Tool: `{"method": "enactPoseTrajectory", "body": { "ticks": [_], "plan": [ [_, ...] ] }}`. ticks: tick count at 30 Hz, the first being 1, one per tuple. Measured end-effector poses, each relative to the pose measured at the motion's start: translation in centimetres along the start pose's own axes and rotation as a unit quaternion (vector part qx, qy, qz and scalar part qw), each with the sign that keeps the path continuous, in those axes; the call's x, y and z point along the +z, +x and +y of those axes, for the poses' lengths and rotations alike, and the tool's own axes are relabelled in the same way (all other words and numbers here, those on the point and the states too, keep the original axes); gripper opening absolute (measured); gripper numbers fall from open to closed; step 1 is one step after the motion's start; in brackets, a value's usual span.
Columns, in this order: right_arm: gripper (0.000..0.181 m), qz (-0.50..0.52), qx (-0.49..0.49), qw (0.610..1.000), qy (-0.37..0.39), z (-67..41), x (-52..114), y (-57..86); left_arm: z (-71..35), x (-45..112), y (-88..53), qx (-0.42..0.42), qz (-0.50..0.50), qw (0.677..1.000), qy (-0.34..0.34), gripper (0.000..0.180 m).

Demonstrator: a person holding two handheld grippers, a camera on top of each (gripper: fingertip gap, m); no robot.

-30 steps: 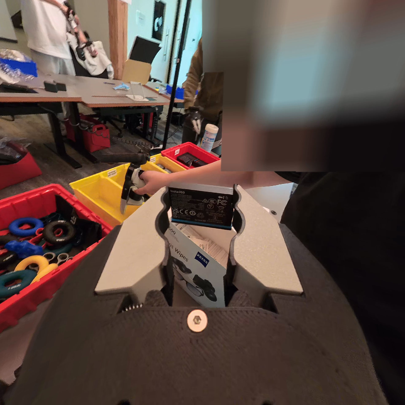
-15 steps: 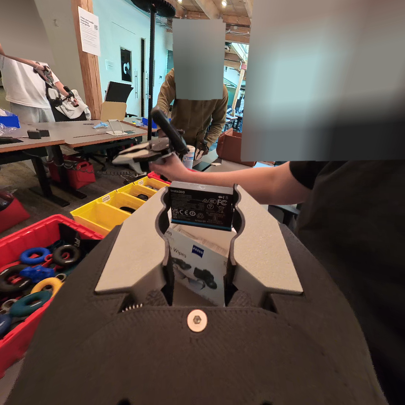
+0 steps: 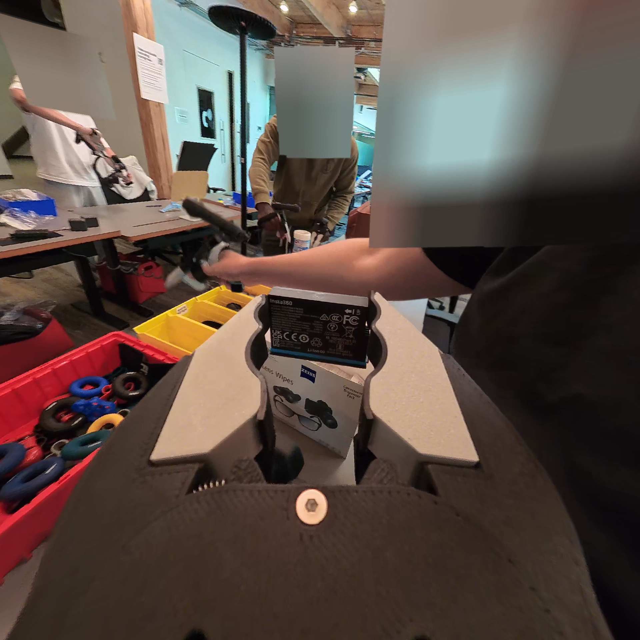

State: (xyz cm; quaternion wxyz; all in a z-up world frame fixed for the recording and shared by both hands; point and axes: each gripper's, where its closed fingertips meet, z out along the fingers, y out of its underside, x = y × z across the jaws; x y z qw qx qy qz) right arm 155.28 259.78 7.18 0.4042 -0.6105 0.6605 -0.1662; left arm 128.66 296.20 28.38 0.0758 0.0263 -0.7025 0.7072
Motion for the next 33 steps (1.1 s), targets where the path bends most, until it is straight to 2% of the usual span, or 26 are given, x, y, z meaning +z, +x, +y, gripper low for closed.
{"method": "enactPoseTrajectory", "body": {
  "ticks": [4,8,11,12,21,30,33],
  "plan": [
    [0.000,0.152,-0.018,0.985,-0.085,3.6,1.6,6.0,-0.6,-1.5,0.0,0.004,-0.032,0.999,0.004,0.054],
    [0.000,0.155,0.032,0.968,-0.194,8.6,3.8,7.5,-0.8,-2.8,-0.9,-0.002,-0.068,0.998,0.006,0.055],
    [0.002,0.176,0.057,0.953,-0.239,11.6,4.9,8.7,-1.0,-3.1,-1.7,-0.008,-0.085,0.996,0.007,0.055],
    [0.009,0.186,0.058,0.949,-0.247,12.4,5.3,9.2,-1.1,-3.0,-1.9,-0.007,-0.090,0.996,0.007,0.055],
    [0.028,0.182,0.180,0.922,-0.291,18.0,7.8,11.6,-1.8,-2.0,-3.8,-0.012,-0.118,0.993,0.001,0.055],
    [0.044,0.214,0.171,0.902,-0.332,20.5,9.0,12.2,-1.5,-1.0,-5.1,-0.019,-0.122,0.992,-0.014,0.055],
    [0.045,0.231,0.170,0.898,-0.333,20.7,9.0,12.3,-1.6,-0.9,-5.2,-0.015,-0.123,0.992,-0.016,0.055]
  ]
}}
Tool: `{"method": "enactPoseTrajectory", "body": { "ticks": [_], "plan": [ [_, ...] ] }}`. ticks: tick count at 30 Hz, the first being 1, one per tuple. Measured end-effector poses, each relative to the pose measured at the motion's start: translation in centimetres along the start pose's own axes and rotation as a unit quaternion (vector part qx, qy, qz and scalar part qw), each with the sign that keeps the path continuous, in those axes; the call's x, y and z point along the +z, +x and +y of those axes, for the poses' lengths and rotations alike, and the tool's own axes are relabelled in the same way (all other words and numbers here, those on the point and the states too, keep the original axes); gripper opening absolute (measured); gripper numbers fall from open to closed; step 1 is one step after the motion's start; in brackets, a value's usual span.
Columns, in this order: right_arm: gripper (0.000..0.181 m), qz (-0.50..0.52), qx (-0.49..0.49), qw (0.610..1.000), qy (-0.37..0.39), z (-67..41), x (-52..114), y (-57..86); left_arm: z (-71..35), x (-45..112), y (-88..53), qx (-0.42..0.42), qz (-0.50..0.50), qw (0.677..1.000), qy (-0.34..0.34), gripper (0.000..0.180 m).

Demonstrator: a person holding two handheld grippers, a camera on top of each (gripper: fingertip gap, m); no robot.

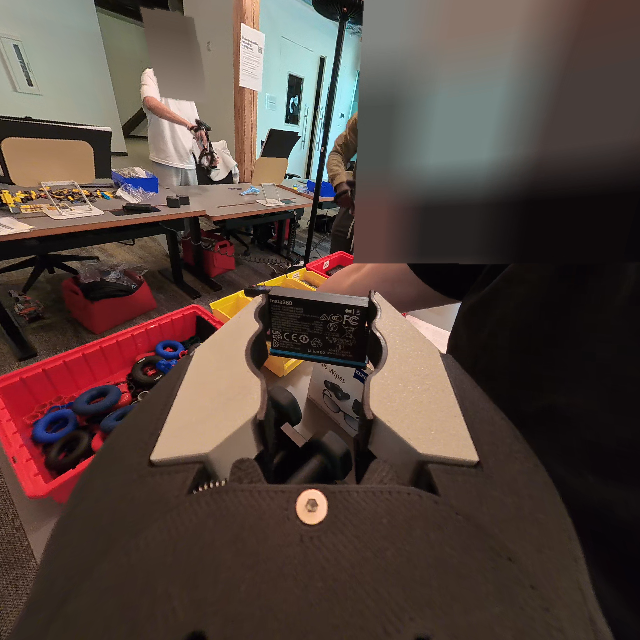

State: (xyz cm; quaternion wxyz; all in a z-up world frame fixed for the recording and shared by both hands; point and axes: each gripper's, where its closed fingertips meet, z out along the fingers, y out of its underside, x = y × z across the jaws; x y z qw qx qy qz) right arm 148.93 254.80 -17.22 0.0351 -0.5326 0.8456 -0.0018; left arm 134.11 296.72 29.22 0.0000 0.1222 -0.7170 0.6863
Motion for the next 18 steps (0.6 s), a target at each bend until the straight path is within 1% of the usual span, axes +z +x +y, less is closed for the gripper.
{"method": "enactPoseTrajectory", "body": {
  "ticks": [3,6,9,14,18],
  "plan": [
    [0.044,0.016,0.005,1.000,-0.001,0.36,0.22,0.01,-0.19,0.06,-0.11,-0.001,0.002,1.000,0.002,0.055],
    [0.044,0.023,0.014,1.000,0.015,0.19,0.20,0.05,-0.13,0.15,-0.21,-0.003,0.004,1.000,0.002,0.055],
    [0.044,0.007,0.030,0.999,0.032,-0.09,0.27,0.07,-0.13,0.15,-0.13,-0.002,0.005,1.000,0.003,0.055],
    [0.047,0.043,0.003,0.999,0.026,0.37,0.89,0.72,-0.14,-0.04,-0.25,-0.004,0.006,1.000,0.006,0.055],
    [0.050,0.047,0.009,0.998,0.046,-0.04,1.05,0.83,-0.07,-0.25,-0.35,-0.005,0.004,1.000,0.005,0.055]
  ]
}}
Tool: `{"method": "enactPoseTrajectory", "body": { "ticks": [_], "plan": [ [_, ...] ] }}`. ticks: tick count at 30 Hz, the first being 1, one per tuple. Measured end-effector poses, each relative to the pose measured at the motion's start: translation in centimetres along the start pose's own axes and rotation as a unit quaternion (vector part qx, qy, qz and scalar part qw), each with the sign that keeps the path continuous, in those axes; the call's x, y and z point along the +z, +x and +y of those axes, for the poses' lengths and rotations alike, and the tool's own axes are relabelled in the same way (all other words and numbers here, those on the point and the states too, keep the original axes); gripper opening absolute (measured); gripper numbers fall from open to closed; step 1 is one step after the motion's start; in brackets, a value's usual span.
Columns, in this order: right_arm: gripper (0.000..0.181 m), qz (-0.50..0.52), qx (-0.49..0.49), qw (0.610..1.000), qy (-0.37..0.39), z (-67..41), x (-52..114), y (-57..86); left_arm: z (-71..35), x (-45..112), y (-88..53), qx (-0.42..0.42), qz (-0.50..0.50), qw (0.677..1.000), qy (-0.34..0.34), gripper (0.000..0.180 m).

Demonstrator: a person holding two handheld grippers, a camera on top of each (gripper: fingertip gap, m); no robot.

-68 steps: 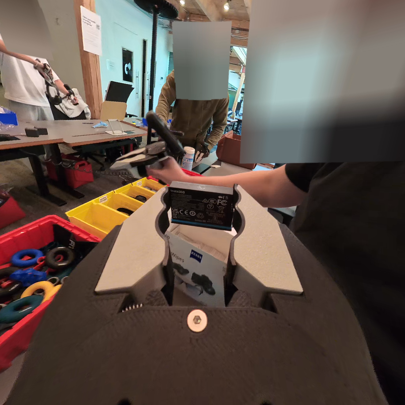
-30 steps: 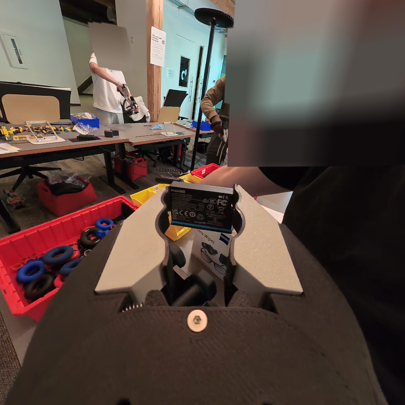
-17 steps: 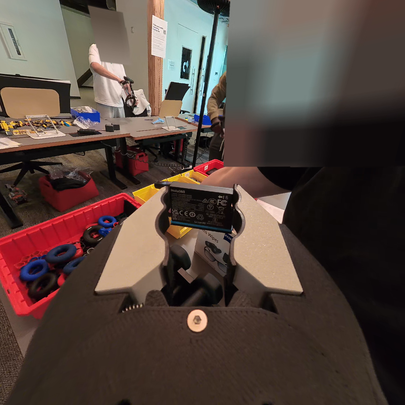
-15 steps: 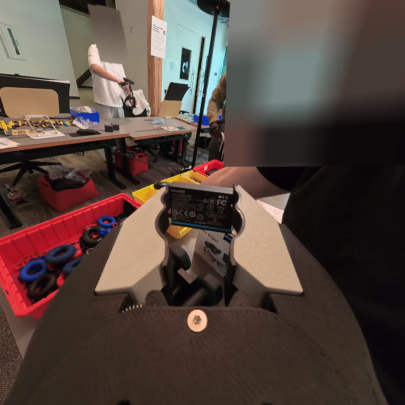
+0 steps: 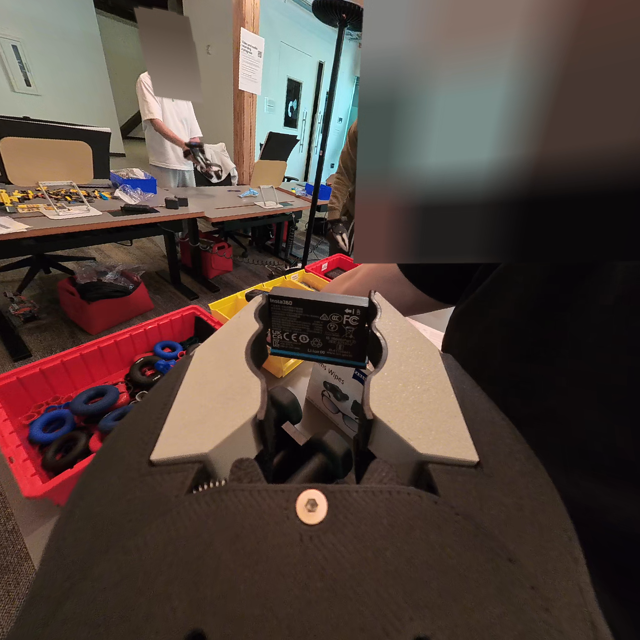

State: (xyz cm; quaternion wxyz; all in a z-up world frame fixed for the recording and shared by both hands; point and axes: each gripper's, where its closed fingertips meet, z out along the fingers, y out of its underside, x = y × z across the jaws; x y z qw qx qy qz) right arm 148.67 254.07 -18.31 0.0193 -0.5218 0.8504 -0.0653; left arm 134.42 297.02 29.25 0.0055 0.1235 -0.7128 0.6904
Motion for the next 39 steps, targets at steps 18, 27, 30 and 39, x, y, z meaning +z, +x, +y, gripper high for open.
{"method": "enactPoseTrajectory", "body": {
  "ticks": [18,27,30,39],
  "plan": [
    [0.053,0.011,-0.016,1.000,-0.014,0.6,1.1,0.0,-0.1,0.3,0.1,-0.001,0.000,1.000,-0.001,0.055],
    [0.051,-0.012,-0.019,0.999,-0.036,0.9,1.4,-0.4,-0.2,0.5,0.3,0.003,0.000,1.000,-0.003,0.055],
    [0.049,-0.019,-0.020,0.999,-0.039,1.0,1.3,-0.5,-0.2,0.7,0.3,0.006,0.002,1.000,-0.004,0.055],
    [0.041,-0.013,-0.025,0.999,-0.043,0.9,1.5,-0.6,-0.3,0.7,0.7,0.011,0.001,1.000,-0.007,0.055]
  ]
}}
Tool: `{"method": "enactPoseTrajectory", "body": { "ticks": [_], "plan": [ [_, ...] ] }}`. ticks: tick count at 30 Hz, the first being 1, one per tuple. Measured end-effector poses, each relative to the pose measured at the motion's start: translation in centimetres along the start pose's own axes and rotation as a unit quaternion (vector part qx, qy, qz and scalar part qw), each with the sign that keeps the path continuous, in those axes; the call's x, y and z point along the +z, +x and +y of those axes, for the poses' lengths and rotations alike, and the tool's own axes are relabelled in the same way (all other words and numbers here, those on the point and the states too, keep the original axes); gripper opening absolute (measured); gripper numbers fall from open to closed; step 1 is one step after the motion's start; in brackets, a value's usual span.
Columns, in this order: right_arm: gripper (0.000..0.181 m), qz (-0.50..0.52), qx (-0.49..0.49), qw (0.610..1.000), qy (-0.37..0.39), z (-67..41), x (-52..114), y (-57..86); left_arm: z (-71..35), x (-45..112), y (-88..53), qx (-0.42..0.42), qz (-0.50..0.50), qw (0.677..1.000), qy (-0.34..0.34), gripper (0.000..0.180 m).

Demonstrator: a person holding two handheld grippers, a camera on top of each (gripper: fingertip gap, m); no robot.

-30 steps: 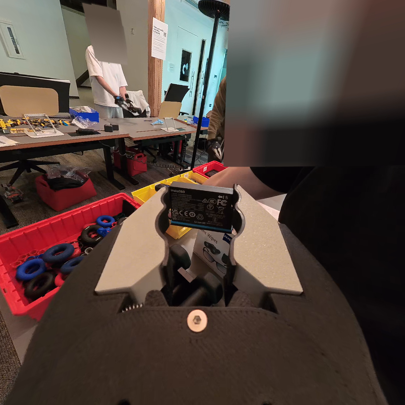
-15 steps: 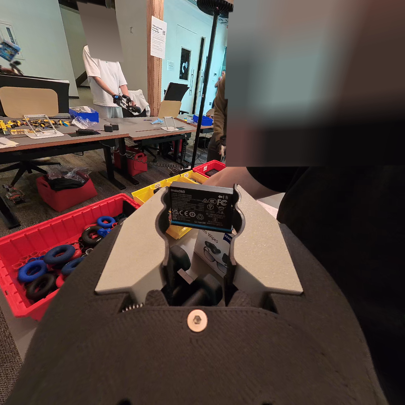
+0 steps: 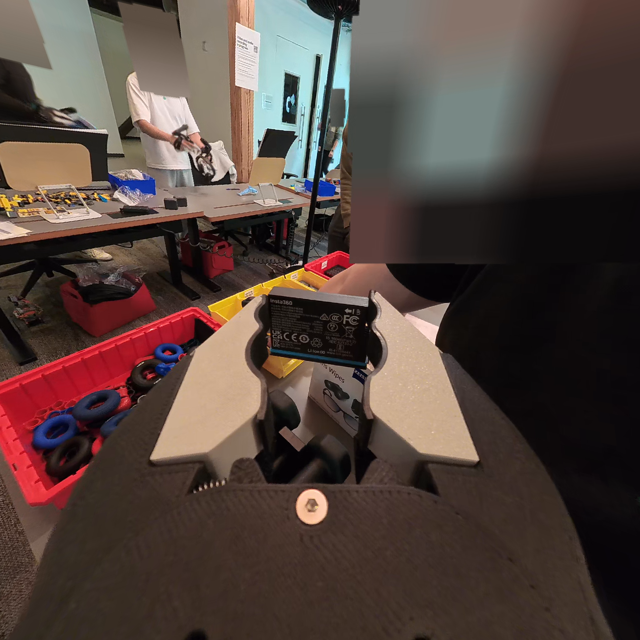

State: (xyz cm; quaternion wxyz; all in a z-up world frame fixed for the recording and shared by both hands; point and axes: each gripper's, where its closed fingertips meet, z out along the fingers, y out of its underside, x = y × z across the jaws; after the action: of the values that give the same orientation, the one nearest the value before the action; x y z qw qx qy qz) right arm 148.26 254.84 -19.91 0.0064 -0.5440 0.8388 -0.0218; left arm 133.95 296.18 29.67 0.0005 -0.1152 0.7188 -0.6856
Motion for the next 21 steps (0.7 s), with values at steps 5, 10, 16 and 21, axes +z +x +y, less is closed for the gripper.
{"method": "enactPoseTrajectory", "body": {
  "ticks": [5,10,16,21],
  "plan": [
    [0.041,0.023,-0.006,1.000,-0.001,0.0,-0.2,0.8,-0.2,-0.3,0.0,0.001,-0.006,1.000,0.002,0.055],
    [0.041,0.029,-0.013,0.999,0.005,-0.2,-1.1,0.9,-0.1,-0.6,0.1,0.002,-0.007,1.000,0.007,0.055],
    [0.042,0.023,-0.002,1.000,0.009,-0.4,-3.2,0.8,-0.5,-0.7,0.1,0.006,0.002,1.000,0.017,0.055],
    [0.041,0.032,-0.016,0.998,0.056,-2.2,-7.0,0.8,-0.9,-0.8,0.8,0.018,0.015,0.999,0.026,0.055]
  ]
}}
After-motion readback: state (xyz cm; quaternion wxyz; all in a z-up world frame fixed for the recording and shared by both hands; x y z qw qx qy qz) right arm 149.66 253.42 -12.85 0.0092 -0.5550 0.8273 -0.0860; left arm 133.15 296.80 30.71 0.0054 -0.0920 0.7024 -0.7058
